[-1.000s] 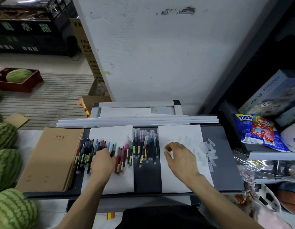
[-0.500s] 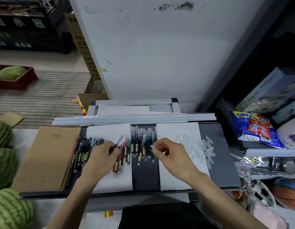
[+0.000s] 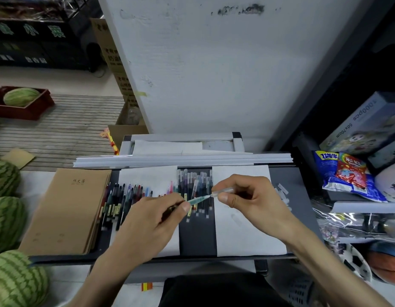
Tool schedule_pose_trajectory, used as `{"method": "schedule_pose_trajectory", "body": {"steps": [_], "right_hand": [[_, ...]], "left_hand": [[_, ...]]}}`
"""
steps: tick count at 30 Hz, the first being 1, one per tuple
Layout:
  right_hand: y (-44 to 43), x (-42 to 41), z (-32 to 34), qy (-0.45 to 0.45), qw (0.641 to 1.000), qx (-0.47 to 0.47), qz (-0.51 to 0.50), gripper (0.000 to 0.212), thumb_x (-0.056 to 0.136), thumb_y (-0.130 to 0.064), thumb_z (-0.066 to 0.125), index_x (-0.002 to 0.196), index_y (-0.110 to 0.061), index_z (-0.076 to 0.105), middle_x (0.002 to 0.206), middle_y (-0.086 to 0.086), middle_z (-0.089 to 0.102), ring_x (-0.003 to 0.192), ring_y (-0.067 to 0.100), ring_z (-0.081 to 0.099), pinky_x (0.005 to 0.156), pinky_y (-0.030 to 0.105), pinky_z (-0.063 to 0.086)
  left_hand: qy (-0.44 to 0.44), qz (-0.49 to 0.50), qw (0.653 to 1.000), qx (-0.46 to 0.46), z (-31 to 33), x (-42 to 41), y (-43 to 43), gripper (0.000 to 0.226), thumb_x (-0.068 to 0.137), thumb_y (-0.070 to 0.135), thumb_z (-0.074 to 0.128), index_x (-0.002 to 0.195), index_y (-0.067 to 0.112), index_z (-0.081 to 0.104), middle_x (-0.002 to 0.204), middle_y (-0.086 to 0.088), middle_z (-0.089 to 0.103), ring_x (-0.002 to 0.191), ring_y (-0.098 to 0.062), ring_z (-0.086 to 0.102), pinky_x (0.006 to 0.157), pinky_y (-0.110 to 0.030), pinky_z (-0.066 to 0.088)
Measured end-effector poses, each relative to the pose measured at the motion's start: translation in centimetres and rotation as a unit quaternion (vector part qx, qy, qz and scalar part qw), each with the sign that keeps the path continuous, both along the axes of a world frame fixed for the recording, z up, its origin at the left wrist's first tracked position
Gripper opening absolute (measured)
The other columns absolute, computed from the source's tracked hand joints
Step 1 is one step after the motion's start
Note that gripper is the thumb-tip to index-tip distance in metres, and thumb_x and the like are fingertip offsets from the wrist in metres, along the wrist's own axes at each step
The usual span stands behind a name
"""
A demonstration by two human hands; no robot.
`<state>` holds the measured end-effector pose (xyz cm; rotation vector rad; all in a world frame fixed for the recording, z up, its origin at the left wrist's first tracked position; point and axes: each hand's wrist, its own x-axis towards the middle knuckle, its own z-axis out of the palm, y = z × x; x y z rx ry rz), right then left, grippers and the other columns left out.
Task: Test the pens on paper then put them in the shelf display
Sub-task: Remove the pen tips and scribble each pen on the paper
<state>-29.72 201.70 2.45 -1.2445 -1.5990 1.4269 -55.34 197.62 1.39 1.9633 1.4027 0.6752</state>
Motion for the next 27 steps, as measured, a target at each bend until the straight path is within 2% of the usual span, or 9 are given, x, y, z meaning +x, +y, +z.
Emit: {"method": "schedule_pose_trajectory", "body": {"steps": [5, 8, 12, 18, 21, 23, 27], "right_hand": [[0.1, 0.0, -0.1, -0.024, 0.999, -0.005, 0.022, 0.014, 0.093, -0.011, 0.076, 0.096, -0.025, 0.081, 0.081, -0.003, 0.074, 0.072, 0.006, 0.060, 0.069, 0.020, 0.044], [0.0, -0.6, -0.7, -0.041, 0.999, 0.000, 0.023, 0.021, 0.094, -0.009, 0.075, 0.092, -0.029, 0.080, 0.074, -0.006, 0.072, 0.067, 0.004, 0.057, 0.067, 0.021, 0.044], [0.0, -1.1, -1.6, -0.030, 0.999, -0.003, -0.015, 0.032, 0.093, 0.001, 0.071, 0.084, -0.029, 0.079, 0.066, -0.013, 0.070, 0.058, 0.001, 0.058, 0.060, 0.011, 0.042], [0.0, -1.2, -3.2, -0.021, 0.999, -0.011, -0.049, 0.024, 0.094, -0.001, 0.071, 0.082, -0.020, 0.080, 0.063, -0.005, 0.066, 0.054, 0.004, 0.050, 0.056, 0.015, 0.039], [-0.1, -0.4, -3.7, 0.078, 0.994, -0.044, -0.057, 0.010, 0.093, -0.014, 0.073, 0.087, -0.007, 0.077, 0.063, 0.002, 0.060, 0.057, 0.015, 0.045, 0.056, 0.021, 0.038], [-0.3, -0.5, -4.1, 0.154, 0.982, -0.092, -0.058, 0.023, 0.091, -0.022, 0.074, 0.091, 0.001, 0.074, 0.065, 0.007, 0.058, 0.061, 0.018, 0.046, 0.058, 0.023, 0.038], [-0.8, -1.6, -5.8, 0.168, 0.971, -0.143, -0.094, 0.027, 0.094, -0.025, 0.072, 0.093, 0.002, 0.075, 0.071, 0.013, 0.064, 0.066, 0.022, 0.056, 0.063, 0.028, 0.045]], "left_hand": [[0.032, -0.015, 0.999, 0.004, -0.3, 0.2, 0.3, 0.030, 0.108, 0.051, 0.044, 0.089, 0.034, 0.059, 0.064, 0.004, 0.056, 0.056, -0.020, 0.055, 0.052, -0.034, 0.043], [0.041, -0.026, 0.999, 0.009, -0.6, 0.9, 0.5, 0.029, 0.107, 0.050, 0.044, 0.089, 0.033, 0.060, 0.061, 0.008, 0.053, 0.053, -0.016, 0.051, 0.050, -0.027, 0.036], [0.044, -0.017, 0.999, 0.009, -1.4, 1.6, 0.8, 0.031, 0.107, 0.045, 0.044, 0.087, 0.031, 0.063, 0.053, 0.010, 0.042, 0.048, -0.014, 0.042, 0.051, -0.020, 0.024], [0.065, -0.022, 0.998, 0.010, -2.2, 2.4, 1.4, 0.033, 0.108, 0.043, 0.041, 0.087, 0.027, 0.060, 0.052, 0.008, 0.042, 0.050, -0.016, 0.044, 0.052, -0.024, 0.027], [0.007, -0.024, 1.000, -0.004, -2.5, 3.1, 1.7, 0.037, 0.108, 0.049, 0.040, 0.090, 0.027, 0.064, 0.055, 0.004, 0.048, 0.051, -0.018, 0.046, 0.051, -0.028, 0.031], [-0.032, -0.024, 0.999, -0.017, -2.8, 4.1, 2.0, 0.038, 0.108, 0.051, 0.042, 0.093, 0.026, 0.066, 0.061, 0.002, 0.056, 0.055, -0.020, 0.051, 0.054, -0.032, 0.039], [-0.047, 0.010, 0.998, -0.039, -4.6, 5.7, 2.4, 0.039, 0.108, 0.049, 0.045, 0.094, 0.020, 0.067, 0.070, 0.000, 0.062, 0.063, -0.019, 0.058, 0.059, -0.032, 0.046]]}}
